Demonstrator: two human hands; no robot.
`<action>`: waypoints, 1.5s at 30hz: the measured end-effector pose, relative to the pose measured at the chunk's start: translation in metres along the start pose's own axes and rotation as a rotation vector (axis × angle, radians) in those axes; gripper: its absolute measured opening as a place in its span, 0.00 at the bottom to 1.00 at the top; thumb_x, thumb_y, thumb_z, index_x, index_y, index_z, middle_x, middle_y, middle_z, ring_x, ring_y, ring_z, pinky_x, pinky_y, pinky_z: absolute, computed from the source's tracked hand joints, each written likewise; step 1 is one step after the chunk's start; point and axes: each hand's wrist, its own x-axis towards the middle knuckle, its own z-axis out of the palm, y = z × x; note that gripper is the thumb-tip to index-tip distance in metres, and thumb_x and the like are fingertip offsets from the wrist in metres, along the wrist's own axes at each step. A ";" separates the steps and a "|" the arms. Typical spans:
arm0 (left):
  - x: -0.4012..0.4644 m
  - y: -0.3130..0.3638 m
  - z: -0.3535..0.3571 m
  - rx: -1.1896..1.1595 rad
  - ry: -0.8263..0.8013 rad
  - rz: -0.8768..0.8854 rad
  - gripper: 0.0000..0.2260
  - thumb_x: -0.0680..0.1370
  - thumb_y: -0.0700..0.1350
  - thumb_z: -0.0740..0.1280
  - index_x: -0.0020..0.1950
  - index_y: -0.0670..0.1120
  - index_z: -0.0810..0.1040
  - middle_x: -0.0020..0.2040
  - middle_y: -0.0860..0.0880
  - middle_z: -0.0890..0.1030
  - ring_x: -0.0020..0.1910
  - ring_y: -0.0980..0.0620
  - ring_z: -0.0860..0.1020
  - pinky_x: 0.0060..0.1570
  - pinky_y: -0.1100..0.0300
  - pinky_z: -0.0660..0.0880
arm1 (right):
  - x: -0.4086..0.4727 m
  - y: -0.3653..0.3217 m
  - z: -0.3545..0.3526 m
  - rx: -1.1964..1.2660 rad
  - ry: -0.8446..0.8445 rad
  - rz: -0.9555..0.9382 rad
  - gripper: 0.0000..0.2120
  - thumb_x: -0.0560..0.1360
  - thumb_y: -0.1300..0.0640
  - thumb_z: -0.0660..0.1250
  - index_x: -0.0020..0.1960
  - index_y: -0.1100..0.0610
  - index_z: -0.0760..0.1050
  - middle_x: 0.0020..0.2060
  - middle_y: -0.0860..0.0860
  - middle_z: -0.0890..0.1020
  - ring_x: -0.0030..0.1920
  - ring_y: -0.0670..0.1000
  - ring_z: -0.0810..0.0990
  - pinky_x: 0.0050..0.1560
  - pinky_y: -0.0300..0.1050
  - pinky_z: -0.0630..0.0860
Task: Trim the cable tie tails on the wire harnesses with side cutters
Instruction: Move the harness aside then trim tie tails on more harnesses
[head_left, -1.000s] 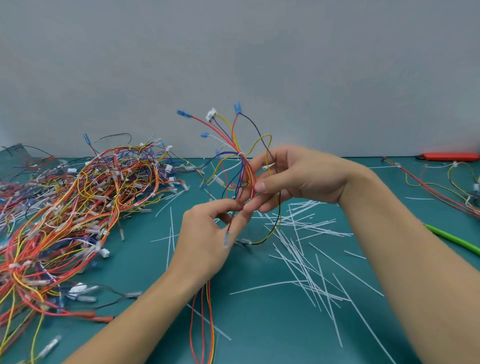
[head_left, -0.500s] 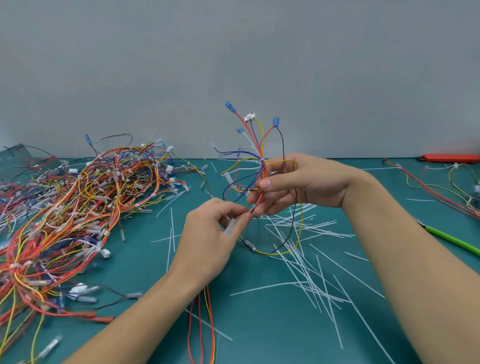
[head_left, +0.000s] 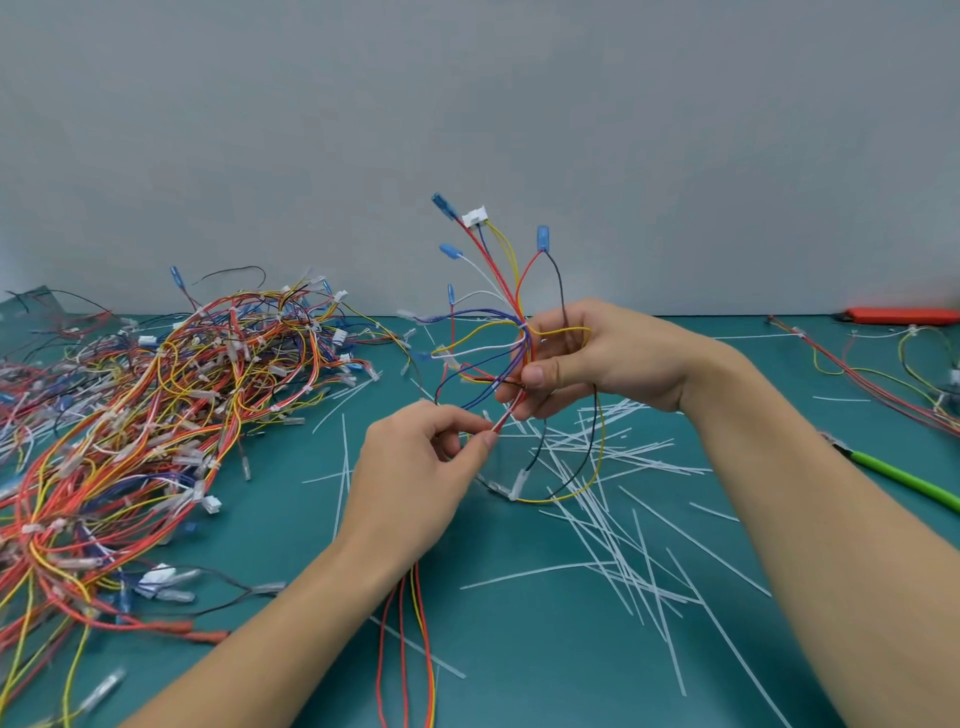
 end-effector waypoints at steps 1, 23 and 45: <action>0.000 -0.001 0.000 0.013 -0.009 0.002 0.03 0.74 0.49 0.78 0.44 0.58 0.86 0.35 0.58 0.77 0.33 0.57 0.75 0.36 0.63 0.71 | 0.000 0.000 0.000 0.000 -0.001 0.002 0.07 0.79 0.64 0.70 0.57 0.65 0.79 0.53 0.61 0.87 0.50 0.61 0.87 0.56 0.55 0.84; -0.004 0.002 0.003 0.071 -0.056 0.024 0.08 0.73 0.47 0.78 0.49 0.58 0.84 0.45 0.61 0.83 0.39 0.56 0.81 0.46 0.55 0.79 | -0.001 -0.004 -0.003 0.061 0.045 0.031 0.09 0.76 0.62 0.73 0.55 0.62 0.83 0.51 0.61 0.87 0.48 0.59 0.88 0.52 0.52 0.85; -0.001 0.023 -0.009 -0.844 -0.541 -0.437 0.11 0.78 0.48 0.71 0.57 0.45 0.86 0.53 0.38 0.87 0.30 0.47 0.83 0.29 0.60 0.78 | 0.008 0.013 -0.021 0.613 0.534 0.184 0.05 0.84 0.60 0.65 0.51 0.58 0.78 0.32 0.52 0.84 0.27 0.44 0.79 0.32 0.39 0.82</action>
